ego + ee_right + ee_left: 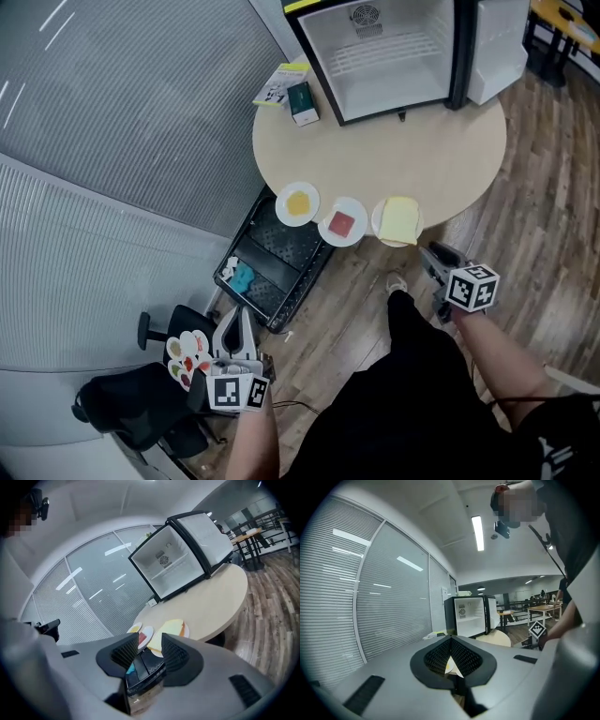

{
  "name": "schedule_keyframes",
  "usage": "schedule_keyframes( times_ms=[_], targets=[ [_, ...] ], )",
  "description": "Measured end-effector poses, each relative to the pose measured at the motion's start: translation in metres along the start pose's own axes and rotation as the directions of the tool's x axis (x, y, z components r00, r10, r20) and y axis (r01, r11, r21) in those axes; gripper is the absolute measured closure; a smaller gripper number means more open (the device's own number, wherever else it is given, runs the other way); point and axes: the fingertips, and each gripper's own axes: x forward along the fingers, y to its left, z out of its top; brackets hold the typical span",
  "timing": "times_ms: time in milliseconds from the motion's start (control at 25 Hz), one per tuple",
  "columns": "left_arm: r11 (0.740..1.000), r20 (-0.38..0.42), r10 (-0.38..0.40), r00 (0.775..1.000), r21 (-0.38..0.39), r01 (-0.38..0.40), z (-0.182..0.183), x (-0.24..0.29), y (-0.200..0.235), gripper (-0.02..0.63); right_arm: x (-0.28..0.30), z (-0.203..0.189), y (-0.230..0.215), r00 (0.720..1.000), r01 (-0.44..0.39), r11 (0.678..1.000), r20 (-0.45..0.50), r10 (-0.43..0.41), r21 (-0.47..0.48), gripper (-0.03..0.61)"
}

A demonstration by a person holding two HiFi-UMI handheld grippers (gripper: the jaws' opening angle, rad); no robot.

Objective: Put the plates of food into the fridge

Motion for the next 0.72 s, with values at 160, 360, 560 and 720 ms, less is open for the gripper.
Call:
schedule_keyframes(
  times_ms=[160,360,560,720],
  targets=[
    [1.0,-0.02,-0.026,0.999,0.014,0.027,0.001,0.026,0.007,0.609,0.023,-0.011,-0.023,0.999,0.032,0.993,-0.035,-0.028,0.113,0.355],
    [0.998,-0.061,-0.057,0.997,0.025,0.058,-0.005,0.053,0.01,0.609,0.046,-0.023,-0.048,0.997,0.064,0.962,-0.065,-0.049,0.267,0.298],
    [0.997,-0.097,-0.07,0.993,0.012,0.072,-0.015,0.073,0.012,0.609,0.061,-0.033,-0.065,0.995,0.091,0.911,-0.069,-0.068,0.402,0.296],
    [0.997,-0.124,-0.073,0.99,0.006,0.074,-0.024,0.083,0.015,0.609,0.075,-0.038,-0.07,0.996,0.076,0.879,-0.068,-0.05,0.47,0.296]
  ],
)
